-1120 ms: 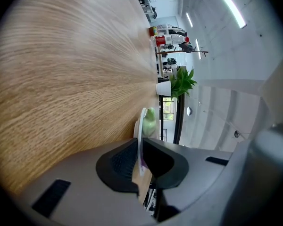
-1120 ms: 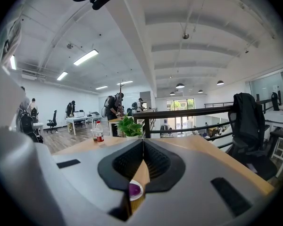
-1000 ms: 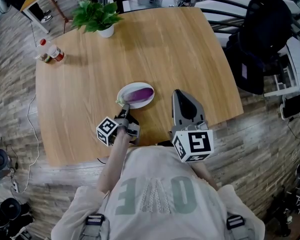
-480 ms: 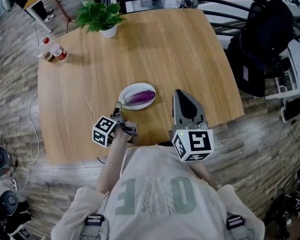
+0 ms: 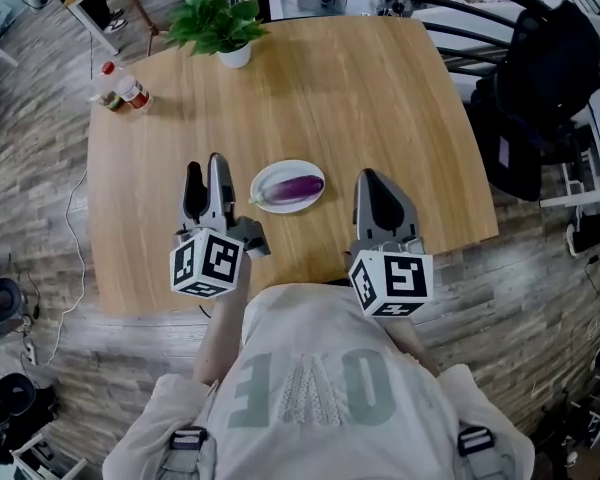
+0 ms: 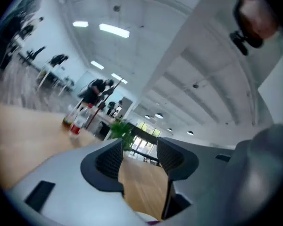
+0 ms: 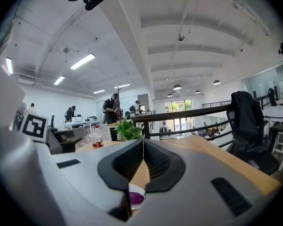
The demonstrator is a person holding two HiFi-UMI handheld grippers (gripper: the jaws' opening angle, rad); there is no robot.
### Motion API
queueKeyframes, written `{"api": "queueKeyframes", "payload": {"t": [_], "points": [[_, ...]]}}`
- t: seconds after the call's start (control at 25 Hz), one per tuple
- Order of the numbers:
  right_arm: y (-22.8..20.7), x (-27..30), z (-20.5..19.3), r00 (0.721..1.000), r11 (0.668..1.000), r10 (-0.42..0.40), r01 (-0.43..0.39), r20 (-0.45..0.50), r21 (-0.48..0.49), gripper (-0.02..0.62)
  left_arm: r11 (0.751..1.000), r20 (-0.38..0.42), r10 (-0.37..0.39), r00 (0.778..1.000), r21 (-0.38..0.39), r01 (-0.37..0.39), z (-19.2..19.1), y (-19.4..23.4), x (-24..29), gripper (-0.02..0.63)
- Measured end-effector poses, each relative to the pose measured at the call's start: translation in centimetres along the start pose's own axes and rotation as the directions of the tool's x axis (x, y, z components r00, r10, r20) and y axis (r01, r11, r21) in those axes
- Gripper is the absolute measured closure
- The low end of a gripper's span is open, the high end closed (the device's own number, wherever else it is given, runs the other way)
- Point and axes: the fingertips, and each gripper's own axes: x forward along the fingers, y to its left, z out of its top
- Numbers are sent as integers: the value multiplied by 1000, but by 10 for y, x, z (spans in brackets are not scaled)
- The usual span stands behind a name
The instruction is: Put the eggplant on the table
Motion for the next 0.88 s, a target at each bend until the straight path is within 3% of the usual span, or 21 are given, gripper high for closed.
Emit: {"api": "queueKeyframes", "payload": {"t": [0.08,0.16,0.28,0.32,0.36,0.4,0.52,0.76,0.88], "points": [[6,1,3,1000,1000,12,-12,13,-14,575,970,70,-98,993,229,80,29,-40,-4,397],[13,3,4,999,999,28,-28,19,-15,575,906,104,-185,977,402,129,46,-72,-11,397],[22,5,3,998,998,56,-55,21,-15,575,801,67,-271,960,569,186,45,-103,-16,402],[25,6,3,998,998,64,-64,19,-18,575,769,32,-275,961,607,200,39,-108,-16,438],[28,7,2,997,997,71,-71,16,-26,575,743,-6,-269,963,634,212,32,-110,-16,577],[31,8,1,997,996,76,-76,11,-41,575,726,-40,-264,964,650,226,26,-110,-15,597],[36,7,1,997,992,79,-78,9,-97,577,715,-89,-262,961,650,255,15,-111,-16,597],[39,7,2,996,991,91,-90,9,-104,577,715,-82,-272,959,649,259,20,-110,-16,598],[39,7,0,996,990,90,-89,3,-109,577,702,-76,-272,959,666,252,22,-109,-15,597]]}}
